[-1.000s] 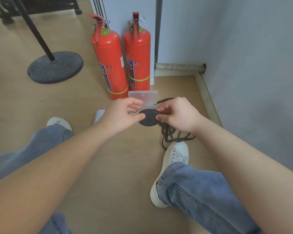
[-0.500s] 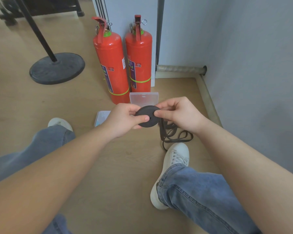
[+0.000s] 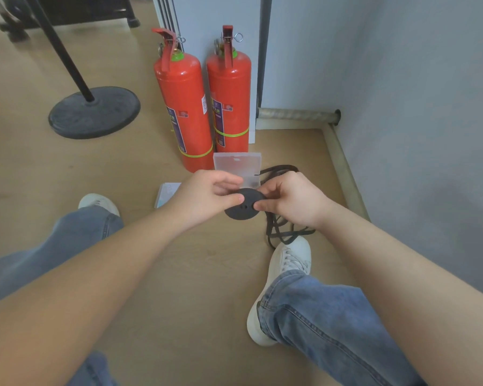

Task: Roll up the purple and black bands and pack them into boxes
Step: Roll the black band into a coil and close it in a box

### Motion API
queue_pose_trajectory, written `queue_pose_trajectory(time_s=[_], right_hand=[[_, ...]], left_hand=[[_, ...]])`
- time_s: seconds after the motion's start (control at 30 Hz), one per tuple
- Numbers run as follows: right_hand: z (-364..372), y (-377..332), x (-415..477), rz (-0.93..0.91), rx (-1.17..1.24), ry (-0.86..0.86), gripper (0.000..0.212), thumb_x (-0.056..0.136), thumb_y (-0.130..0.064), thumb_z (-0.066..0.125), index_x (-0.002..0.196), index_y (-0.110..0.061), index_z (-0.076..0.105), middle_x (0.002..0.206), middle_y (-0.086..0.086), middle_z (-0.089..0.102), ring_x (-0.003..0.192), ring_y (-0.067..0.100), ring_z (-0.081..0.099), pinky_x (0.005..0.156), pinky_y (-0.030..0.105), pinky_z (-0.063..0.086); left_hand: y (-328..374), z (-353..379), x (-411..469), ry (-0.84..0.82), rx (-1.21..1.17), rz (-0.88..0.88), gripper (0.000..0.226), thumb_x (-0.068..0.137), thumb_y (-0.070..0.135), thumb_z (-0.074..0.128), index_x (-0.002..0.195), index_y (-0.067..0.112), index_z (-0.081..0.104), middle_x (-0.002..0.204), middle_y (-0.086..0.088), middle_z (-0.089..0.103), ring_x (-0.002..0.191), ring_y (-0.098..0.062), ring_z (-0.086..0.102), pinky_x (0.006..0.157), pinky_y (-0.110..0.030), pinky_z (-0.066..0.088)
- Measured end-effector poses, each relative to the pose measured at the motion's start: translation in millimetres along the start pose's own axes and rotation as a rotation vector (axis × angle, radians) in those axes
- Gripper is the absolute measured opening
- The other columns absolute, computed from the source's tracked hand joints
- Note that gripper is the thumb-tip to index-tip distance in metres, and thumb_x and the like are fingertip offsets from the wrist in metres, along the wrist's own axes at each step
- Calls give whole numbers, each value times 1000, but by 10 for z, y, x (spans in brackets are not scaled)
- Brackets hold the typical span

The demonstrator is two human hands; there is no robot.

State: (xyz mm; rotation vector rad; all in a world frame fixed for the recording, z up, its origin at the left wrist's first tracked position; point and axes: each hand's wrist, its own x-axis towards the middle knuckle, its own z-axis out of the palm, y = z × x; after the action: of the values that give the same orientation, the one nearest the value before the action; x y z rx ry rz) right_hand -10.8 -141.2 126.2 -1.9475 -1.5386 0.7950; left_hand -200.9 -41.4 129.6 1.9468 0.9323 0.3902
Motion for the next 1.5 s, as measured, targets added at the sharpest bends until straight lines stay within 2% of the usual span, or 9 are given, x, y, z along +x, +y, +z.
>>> queue_pose_trajectory(time_s=[0.2, 0.37, 0.53, 0.77, 0.93, 1.03, 1.2, 1.37, 1.5], right_hand=[[21, -77, 12, -88, -190, 2, 10, 87, -22, 77, 96, -25, 80, 69, -14, 69, 65, 2, 60, 63, 16, 41], [31, 25, 19, 29, 299, 38, 14, 87, -17, 79, 99, -24, 79, 90, -6, 80, 86, 12, 76, 82, 26, 58], [28, 137, -58, 90, 492, -5, 11, 92, -15, 75, 102, -11, 77, 88, 6, 80, 67, 8, 66, 65, 19, 52], [41, 181, -39, 58, 346, 48, 5, 89, -16, 78, 93, -18, 80, 86, 11, 79, 71, 21, 64, 75, 41, 57], [75, 100, -7, -71, -52, -35, 9, 90, -23, 76, 97, -24, 81, 72, -2, 75, 65, 14, 65, 69, 30, 54], [90, 50, 5, -135, -134, -42, 14, 90, -22, 76, 102, -26, 81, 73, -12, 74, 69, 4, 64, 69, 22, 51], [79, 80, -5, -31, 242, -27, 18, 88, -13, 79, 104, -18, 80, 92, -6, 81, 88, 7, 76, 84, 22, 58], [-21, 103, -49, 34, 399, -36, 19, 90, -5, 75, 107, -12, 77, 95, 4, 81, 82, 10, 76, 73, 18, 56], [-21, 110, -40, 63, 454, 22, 15, 90, -6, 75, 95, -21, 79, 94, 13, 80, 80, 27, 65, 80, 43, 58]], left_hand=[[-10, 1, -29, -17, 292, 49, 8, 85, 25, 77, 91, 30, 75, 86, 12, 73, 78, 2, 67, 65, -6, 45], [-19, 35, -17, 5, -19, -57, 8, 89, 17, 74, 92, 25, 75, 88, 6, 76, 77, -6, 72, 71, -21, 58], [-54, 134, -34, 36, -352, -149, 9, 92, 12, 70, 98, 18, 72, 94, 1, 74, 85, -8, 72, 68, -15, 57], [-170, 169, 11, 7, -242, -181, 15, 89, 19, 75, 103, 20, 73, 103, -3, 75, 94, -14, 73, 80, -30, 62], [-117, 74, 7, -57, 72, -45, 27, 84, 26, 78, 110, 31, 73, 99, 14, 73, 89, -2, 71, 80, -21, 57], [-106, 58, -23, -137, 31, -65, 14, 83, 25, 80, 96, 24, 79, 92, 6, 76, 79, -11, 75, 73, -31, 64], [-132, 72, -15, -94, -101, -108, 12, 88, 16, 75, 99, 17, 77, 95, 0, 75, 83, -11, 75, 73, -30, 63], [-147, 112, -4, -66, -354, -170, 8, 92, 13, 71, 100, 15, 73, 96, -4, 77, 88, -16, 76, 75, -30, 62], [-143, 103, 5, -62, -504, -204, 8, 95, 10, 66, 98, 16, 70, 102, -6, 76, 89, -18, 76, 74, -31, 62]])
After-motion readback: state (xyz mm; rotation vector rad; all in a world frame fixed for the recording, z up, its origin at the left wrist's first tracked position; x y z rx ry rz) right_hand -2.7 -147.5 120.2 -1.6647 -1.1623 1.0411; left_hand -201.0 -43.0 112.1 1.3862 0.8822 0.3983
